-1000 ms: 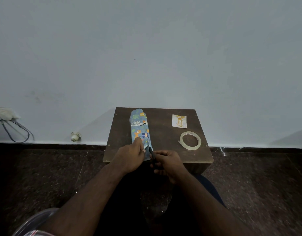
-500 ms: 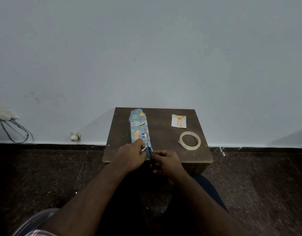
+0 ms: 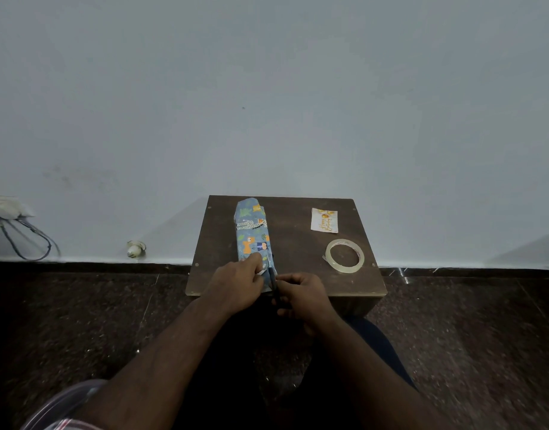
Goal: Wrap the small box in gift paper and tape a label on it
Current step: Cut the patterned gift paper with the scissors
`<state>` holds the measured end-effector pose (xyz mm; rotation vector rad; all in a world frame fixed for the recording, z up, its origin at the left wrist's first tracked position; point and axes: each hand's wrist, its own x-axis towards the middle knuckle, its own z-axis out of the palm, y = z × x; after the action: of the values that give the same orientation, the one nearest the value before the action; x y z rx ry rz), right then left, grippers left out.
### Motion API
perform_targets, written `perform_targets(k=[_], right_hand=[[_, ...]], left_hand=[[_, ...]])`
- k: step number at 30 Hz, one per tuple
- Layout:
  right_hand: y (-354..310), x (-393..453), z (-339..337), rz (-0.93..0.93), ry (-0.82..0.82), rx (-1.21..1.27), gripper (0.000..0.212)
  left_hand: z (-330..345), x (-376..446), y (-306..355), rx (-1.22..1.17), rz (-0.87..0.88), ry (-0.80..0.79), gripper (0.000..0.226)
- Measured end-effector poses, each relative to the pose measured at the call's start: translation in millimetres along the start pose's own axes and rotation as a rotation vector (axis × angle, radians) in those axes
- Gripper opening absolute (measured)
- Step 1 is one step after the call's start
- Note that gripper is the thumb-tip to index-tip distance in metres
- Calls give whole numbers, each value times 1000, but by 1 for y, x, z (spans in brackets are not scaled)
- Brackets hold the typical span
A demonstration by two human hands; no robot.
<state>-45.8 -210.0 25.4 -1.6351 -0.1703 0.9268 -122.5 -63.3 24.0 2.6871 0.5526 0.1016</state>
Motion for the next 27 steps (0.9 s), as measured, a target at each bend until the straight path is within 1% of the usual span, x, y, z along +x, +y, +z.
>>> perform_targets(k=[9, 15, 22, 27], right_hand=[[1, 1, 0, 5, -6, 0, 11], [1, 8, 0, 29, 7, -5, 8], [6, 13, 0, 25, 14, -11, 13], [6, 19, -1, 29, 14, -11, 12]], left_hand=[[0, -1, 1, -10, -1, -11, 14], [2, -1, 0, -20, -1, -9, 13], [2, -2, -2, -32, 7, 6, 13], [3, -1, -3, -40, 15, 9, 13]])
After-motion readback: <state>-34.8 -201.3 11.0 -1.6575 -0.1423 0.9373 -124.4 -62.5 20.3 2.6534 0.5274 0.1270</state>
